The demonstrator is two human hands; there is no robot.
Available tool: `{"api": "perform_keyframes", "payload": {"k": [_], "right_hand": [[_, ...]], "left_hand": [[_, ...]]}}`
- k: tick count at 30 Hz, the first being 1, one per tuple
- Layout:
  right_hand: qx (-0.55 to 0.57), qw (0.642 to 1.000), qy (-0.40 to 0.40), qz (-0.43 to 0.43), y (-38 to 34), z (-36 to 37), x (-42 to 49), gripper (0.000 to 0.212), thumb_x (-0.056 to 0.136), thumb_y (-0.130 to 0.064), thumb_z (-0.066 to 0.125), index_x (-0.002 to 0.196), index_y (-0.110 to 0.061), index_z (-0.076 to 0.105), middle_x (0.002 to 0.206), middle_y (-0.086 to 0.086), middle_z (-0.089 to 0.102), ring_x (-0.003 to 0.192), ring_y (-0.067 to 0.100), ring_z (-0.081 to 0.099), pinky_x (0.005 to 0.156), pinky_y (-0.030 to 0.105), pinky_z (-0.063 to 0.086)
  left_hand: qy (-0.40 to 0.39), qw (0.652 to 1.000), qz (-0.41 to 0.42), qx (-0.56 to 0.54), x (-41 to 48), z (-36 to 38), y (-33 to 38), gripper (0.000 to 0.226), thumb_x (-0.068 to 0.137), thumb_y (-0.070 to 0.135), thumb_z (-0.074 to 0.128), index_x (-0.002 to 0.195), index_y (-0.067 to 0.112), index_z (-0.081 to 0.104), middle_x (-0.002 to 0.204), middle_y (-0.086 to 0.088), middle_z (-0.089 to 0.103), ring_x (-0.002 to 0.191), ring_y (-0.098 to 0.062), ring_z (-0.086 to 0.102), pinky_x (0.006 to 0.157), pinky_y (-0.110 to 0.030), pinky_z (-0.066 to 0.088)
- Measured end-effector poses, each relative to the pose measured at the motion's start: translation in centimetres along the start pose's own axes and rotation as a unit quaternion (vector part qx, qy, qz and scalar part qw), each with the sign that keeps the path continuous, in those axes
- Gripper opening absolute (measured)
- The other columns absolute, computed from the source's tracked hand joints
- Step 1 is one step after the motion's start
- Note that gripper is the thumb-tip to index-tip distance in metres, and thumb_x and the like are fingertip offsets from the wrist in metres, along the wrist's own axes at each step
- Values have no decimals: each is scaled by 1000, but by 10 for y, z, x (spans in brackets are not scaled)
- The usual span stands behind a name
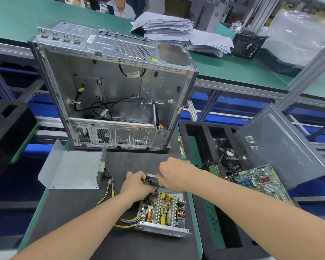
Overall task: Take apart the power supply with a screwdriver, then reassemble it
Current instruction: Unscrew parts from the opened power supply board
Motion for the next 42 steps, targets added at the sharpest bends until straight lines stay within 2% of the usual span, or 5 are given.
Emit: {"api": "perform_keyframes", "payload": {"k": [3,7,15,22,42], "right_hand": [[78,995,25,49,-1,2,2,25,109,-28,45,90,-12,49,79,5,42,77,27,48,66,33,38],[73,996,34,46,-4,-8,-3,44,106,-30,49,69,-10,37,73,4,39,59,21,39,50,29,28],[150,982,88,73,17,-47,-8,31,86,-23,65,66,-10,46,59,3,48,50,22,39,50,26,35],[155,981,86,80,27,-40,-12,29,90,-29,64,78,-4,59,80,12,60,63,26,47,57,32,42],[150,985,81,34,46,-29,-17,42,107,-44,52,82,-12,43,75,8,56,60,25,48,57,37,38]], "left_hand": [[-12,998,1,-67,-5,-10,-6,43,70,33,91,99,24,60,114,-1,52,92,-14,57,65,-25,40],[7,993,-19,-115,-17,-14,-18,58,69,33,95,107,20,54,104,2,65,95,-13,62,70,-26,45],[7,965,-56,-256,-24,0,-19,44,74,1,90,106,14,63,99,-4,77,97,-21,73,97,-43,57],[16,945,-59,-322,-18,5,-16,24,77,3,89,96,12,76,92,-10,80,90,-30,74,91,-43,60],[-61,958,-77,-271,-17,12,-16,25,93,26,78,92,1,76,80,-17,76,61,-20,63,57,-28,51]]}}
Point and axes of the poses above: each hand's wrist, its own x-axis towards the middle knuckle, its own z-axis out of the palm, y = z × x, the point moved 1 cm from there along x, towards the middle knuckle
